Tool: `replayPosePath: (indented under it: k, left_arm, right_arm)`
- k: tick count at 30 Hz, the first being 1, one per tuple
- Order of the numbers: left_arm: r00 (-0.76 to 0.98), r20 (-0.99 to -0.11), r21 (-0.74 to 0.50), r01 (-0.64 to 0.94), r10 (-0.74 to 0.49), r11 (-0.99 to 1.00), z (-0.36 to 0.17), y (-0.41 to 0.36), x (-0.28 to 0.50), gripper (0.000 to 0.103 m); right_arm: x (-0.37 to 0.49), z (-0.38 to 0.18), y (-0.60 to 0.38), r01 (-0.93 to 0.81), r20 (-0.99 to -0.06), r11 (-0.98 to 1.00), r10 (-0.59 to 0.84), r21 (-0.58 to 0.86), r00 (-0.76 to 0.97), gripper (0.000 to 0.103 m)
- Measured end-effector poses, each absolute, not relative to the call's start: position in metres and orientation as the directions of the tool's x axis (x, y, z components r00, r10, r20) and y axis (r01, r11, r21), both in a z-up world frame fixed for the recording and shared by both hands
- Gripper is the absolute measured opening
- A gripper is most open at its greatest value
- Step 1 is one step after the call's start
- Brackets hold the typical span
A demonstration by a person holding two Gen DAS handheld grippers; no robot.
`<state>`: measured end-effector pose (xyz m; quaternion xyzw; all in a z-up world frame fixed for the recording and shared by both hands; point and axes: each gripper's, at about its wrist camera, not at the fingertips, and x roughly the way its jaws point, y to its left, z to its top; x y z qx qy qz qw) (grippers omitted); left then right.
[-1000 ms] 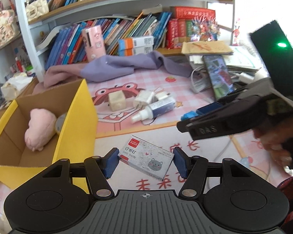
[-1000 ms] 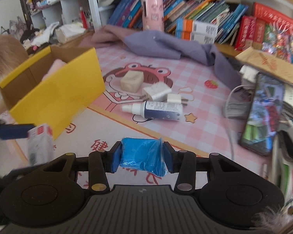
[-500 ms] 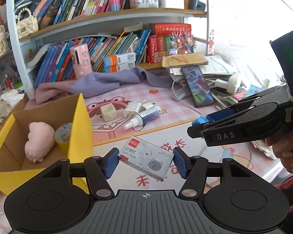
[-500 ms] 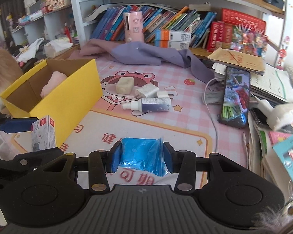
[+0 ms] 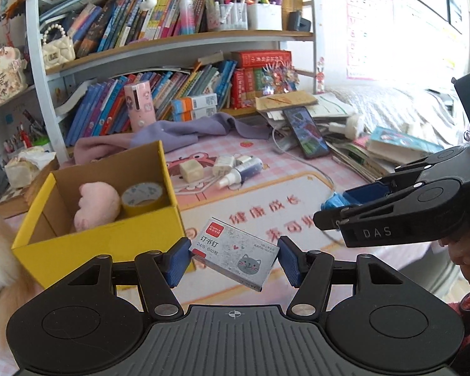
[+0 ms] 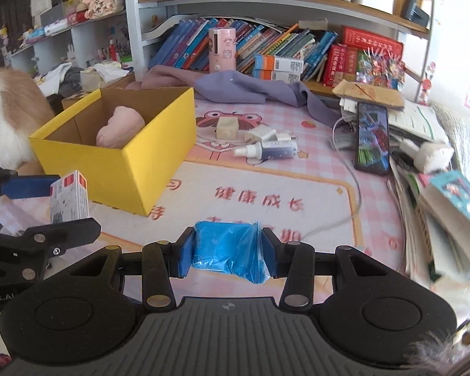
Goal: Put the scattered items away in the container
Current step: 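Lift the staples box and blue bag and carry both toward the yellow box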
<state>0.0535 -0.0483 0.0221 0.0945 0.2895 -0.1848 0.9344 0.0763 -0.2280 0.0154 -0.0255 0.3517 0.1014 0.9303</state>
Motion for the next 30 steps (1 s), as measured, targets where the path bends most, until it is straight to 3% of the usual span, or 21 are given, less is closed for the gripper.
replayPosePath:
  k: [17,30]
  left_arm:
    - [0.773,-0.558,0.037,0.386,-0.302,0.922,0.023,0.01,0.015,0.06]
    - [0.809,-0.551,0.031,0.265,-0.205,0.964,0.022,0.052,0.001,0.06]
  right_arm:
    - [0.037,0.024,-0.167,-0.228,-0.659,0.974,0.17,-0.002,0.733,0.042]
    - [0.038,0.022,-0.119,-0.371,-0.675,0.929,0.266,-0.012,0.688,0.042]
